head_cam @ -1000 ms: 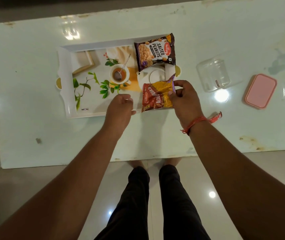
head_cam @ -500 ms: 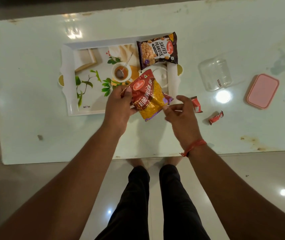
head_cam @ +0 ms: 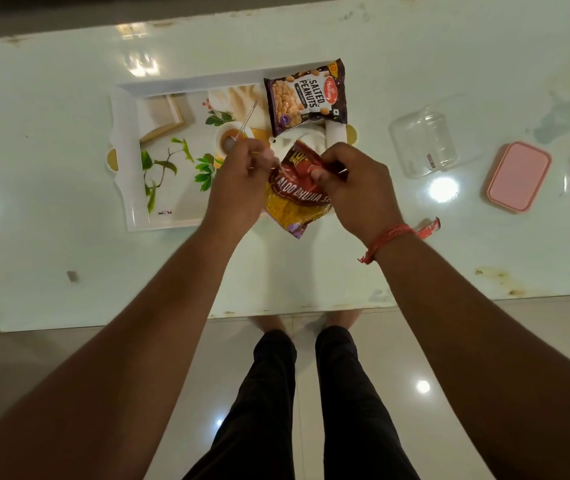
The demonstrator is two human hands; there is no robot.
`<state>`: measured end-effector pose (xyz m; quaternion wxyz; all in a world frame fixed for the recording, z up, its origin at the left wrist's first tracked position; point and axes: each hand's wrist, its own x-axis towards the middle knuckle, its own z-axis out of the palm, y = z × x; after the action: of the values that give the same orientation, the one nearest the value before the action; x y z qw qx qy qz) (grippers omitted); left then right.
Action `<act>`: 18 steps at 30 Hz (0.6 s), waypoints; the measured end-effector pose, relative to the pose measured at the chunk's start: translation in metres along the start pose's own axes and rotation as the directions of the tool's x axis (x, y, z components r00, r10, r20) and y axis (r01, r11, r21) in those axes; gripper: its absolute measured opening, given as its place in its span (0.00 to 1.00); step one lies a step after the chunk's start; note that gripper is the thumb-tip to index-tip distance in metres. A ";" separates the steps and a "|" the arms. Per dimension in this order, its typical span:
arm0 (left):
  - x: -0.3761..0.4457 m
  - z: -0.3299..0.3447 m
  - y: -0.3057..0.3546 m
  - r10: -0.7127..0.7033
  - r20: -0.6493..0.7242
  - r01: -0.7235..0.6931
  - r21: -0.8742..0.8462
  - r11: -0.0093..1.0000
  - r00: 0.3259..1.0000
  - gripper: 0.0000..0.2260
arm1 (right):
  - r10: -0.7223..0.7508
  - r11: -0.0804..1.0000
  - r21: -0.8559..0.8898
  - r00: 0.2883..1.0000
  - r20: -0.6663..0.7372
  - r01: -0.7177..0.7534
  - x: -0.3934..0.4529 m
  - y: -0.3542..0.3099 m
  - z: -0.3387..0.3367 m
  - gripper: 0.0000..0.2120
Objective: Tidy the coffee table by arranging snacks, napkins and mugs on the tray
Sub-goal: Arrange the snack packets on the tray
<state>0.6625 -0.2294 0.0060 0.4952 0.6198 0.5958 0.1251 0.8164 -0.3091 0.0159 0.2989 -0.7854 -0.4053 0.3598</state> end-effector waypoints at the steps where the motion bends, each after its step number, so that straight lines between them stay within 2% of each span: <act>1: 0.002 0.002 -0.007 -0.057 -0.047 0.058 0.027 0.998 0.997 0.13 | 0.036 0.999 0.038 0.999 -0.032 -0.035 0.000 0.001 0.000 0.05; 3: 0.006 0.007 -0.020 -0.176 -0.071 0.173 -0.048 0.984 0.982 0.15 | 0.110 0.989 0.104 0.990 -0.087 -0.101 0.002 0.006 0.002 0.05; 6: 0.010 0.016 -0.026 -0.327 0.058 0.330 -0.279 0.902 0.943 0.12 | 0.220 0.955 0.225 0.971 -0.089 -0.196 0.006 0.011 0.007 0.08; 9: 0.016 0.023 -0.026 -0.374 0.114 0.391 -0.269 0.880 0.920 0.11 | 0.303 0.913 0.296 0.952 -0.038 -0.279 0.010 0.012 0.009 0.12; 11: 0.022 0.025 -0.025 -0.402 0.111 0.417 -0.254 0.873 0.909 0.12 | 0.323 0.890 0.335 0.946 0.014 -0.309 0.013 0.012 0.010 0.10; 13: 0.027 0.026 -0.020 -0.470 0.160 0.495 -0.333 0.802 0.868 0.14 | 0.338 0.851 0.396 0.937 0.090 -0.345 0.016 0.013 0.010 0.09; 15: 0.031 0.023 -0.014 -0.494 0.214 0.536 -0.426 0.729 0.843 0.17 | 0.332 0.852 0.381 0.933 0.138 -0.359 0.019 0.014 0.009 0.09; 18: 0.033 0.019 -0.011 -0.464 0.181 0.488 -0.495 0.719 0.867 0.08 | 0.343 0.869 0.333 0.931 0.127 -0.366 0.024 0.018 0.007 0.11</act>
<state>0.6784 -0.2116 -0.0262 0.6733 0.2893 0.6664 0.1379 0.8281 -0.2960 -0.0099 0.3501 -0.7684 -0.1928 0.4998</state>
